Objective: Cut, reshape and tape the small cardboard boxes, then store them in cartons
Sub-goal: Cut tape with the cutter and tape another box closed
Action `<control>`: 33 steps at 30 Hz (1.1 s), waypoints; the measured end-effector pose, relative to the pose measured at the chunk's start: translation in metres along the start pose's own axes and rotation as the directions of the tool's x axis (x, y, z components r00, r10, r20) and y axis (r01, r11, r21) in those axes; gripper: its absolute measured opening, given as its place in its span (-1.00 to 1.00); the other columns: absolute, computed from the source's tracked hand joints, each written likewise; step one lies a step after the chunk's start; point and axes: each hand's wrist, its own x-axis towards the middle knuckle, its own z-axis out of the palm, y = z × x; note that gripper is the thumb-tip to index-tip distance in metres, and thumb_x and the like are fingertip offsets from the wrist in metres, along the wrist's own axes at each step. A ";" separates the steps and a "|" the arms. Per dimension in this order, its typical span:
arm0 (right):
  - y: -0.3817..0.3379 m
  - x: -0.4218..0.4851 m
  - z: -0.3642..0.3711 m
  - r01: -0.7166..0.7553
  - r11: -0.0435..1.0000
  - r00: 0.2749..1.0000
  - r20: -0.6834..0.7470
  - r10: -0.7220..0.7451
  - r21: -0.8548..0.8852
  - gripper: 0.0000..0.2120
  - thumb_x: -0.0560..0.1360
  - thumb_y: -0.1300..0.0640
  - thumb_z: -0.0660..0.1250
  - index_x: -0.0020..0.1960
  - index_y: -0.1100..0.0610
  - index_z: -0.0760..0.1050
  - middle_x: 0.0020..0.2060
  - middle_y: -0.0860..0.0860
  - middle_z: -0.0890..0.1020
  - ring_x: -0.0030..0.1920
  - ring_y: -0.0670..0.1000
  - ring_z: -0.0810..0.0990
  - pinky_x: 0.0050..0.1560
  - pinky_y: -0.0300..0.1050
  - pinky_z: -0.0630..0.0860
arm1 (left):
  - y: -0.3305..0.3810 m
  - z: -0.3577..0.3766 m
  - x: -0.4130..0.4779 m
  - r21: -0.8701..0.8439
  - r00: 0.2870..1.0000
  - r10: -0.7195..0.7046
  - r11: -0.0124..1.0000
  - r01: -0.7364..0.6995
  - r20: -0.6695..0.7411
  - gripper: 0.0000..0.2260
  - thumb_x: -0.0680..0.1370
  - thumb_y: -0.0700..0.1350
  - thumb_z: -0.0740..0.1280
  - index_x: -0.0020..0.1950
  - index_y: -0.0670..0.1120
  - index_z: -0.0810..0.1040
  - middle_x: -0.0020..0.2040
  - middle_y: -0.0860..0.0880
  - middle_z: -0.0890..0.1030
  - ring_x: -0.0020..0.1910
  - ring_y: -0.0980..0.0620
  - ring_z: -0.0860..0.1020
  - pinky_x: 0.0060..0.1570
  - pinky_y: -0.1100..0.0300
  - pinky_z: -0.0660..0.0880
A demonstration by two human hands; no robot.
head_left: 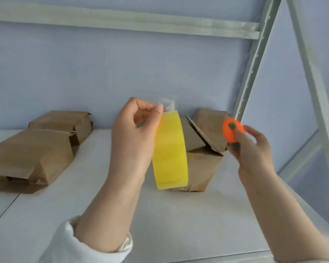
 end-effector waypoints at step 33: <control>-0.044 -0.025 0.034 0.457 0.889 0.518 0.810 -0.273 0.007 -0.58 0.32 -0.18 0.32 0.00 0.12 0.51 -0.25 0.01 0.69 -0.21 -0.04 0.67 -0.25 -0.19 0.55 | 0.021 0.033 0.104 -0.067 0.849 -0.335 0.917 0.394 0.409 -0.88 0.47 -0.10 0.41 -0.15 0.00 0.47 -0.15 0.01 0.55 -0.08 0.06 0.52 -0.39 0.26 0.49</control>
